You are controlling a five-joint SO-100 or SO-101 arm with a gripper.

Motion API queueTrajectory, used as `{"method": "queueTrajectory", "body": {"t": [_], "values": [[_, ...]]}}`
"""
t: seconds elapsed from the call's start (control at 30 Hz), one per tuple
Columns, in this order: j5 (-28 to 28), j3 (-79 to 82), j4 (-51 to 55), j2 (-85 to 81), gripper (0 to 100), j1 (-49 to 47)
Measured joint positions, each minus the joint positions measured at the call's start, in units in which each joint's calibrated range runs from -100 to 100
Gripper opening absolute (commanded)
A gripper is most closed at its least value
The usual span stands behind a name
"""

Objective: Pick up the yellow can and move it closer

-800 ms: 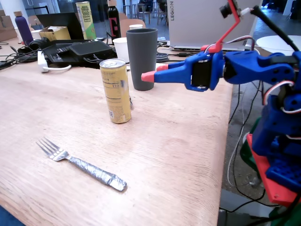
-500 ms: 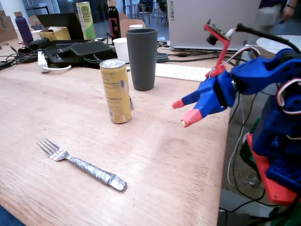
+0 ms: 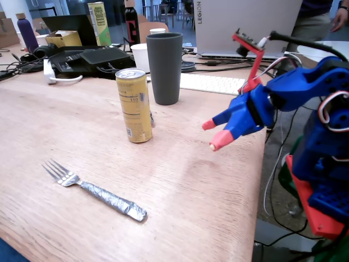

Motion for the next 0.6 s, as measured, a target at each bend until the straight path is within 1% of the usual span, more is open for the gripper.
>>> {"method": "queueTrajectory", "body": {"t": [0.1, 0.2, 0.23, 0.27, 0.37, 0.4, 0.43, 0.47, 0.6], "values": [[0.00, -4.51, 0.00, 12.11, 80, 0.00], [0.00, -8.93, 0.00, 15.30, 78, -0.85], [0.00, -9.38, 0.33, 15.65, 75, 0.28], [0.10, -9.38, 1.33, 15.65, 69, 0.19], [0.15, -9.92, 7.87, 15.56, 48, 0.28], [0.15, -11.09, 8.61, 15.56, 42, 0.28], [0.15, -12.89, 9.11, 15.74, 38, 0.28], [0.15, -14.97, 9.11, 15.74, 36, 0.28], [0.15, -18.49, 9.11, 15.74, 37, 0.28]]}}
